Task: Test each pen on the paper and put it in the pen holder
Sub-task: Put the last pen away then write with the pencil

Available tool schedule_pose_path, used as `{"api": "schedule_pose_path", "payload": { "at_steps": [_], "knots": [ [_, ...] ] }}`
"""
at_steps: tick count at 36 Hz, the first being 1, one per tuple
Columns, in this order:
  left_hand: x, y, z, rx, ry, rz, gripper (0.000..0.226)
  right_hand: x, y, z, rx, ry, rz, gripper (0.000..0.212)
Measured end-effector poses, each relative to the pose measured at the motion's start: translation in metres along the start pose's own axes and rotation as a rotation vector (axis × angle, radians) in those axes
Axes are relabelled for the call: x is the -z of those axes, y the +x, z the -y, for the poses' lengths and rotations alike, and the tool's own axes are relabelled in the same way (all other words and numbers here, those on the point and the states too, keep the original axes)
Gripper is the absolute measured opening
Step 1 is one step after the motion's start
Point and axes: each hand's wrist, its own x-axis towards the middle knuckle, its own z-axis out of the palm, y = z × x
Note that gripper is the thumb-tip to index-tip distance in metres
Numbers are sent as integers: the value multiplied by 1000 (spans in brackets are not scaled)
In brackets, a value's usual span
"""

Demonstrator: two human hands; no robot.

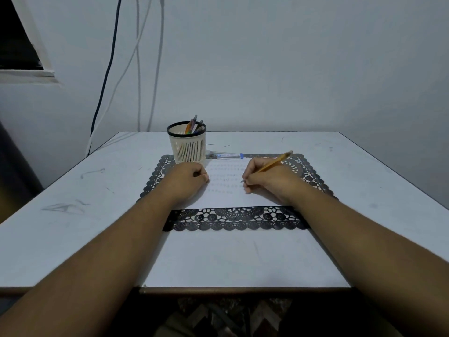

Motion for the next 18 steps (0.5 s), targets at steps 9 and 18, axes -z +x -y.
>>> {"api": "schedule_pose_path", "payload": {
  "at_steps": [9, 18],
  "knots": [
    [1, 1, -1, -16, 26, 25, 19, -9, -4, 1, 54, -181, -28, 20],
    [-2, -2, -1, -19, 25, 31, 17, -13, -9, 1, 64, -211, -9, 21]
  ]
}}
